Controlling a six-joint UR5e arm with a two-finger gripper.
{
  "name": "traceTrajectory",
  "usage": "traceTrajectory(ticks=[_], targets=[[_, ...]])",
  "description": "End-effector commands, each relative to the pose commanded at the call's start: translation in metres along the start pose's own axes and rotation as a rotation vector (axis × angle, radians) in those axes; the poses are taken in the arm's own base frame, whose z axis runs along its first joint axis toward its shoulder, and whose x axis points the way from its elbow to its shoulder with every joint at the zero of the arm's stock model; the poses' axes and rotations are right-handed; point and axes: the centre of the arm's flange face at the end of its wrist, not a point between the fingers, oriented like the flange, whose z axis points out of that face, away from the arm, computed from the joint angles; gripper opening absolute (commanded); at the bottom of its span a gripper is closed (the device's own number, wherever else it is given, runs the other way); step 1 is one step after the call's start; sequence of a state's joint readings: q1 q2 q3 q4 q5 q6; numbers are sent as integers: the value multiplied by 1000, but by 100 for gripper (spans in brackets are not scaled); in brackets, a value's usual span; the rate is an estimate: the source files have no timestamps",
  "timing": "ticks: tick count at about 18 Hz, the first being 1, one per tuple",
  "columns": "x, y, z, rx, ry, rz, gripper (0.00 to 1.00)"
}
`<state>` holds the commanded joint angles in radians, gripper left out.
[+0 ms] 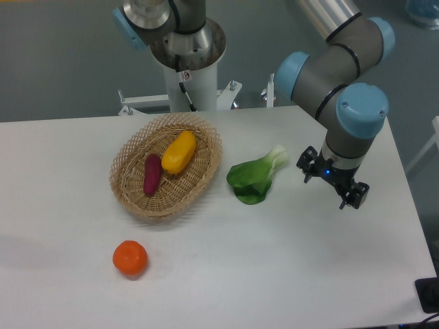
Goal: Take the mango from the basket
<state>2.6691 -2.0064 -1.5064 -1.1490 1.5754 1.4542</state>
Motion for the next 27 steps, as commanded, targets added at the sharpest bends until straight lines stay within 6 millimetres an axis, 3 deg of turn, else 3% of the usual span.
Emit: traceTrajectory(ticks=[13,19,24,27], targets=[[5,2,2,-1,11,-11,100],[15,27,7,4,34,-43,100],[40,32,9,21,62,-47,100],[60,23,10,35,78,-35,100]])
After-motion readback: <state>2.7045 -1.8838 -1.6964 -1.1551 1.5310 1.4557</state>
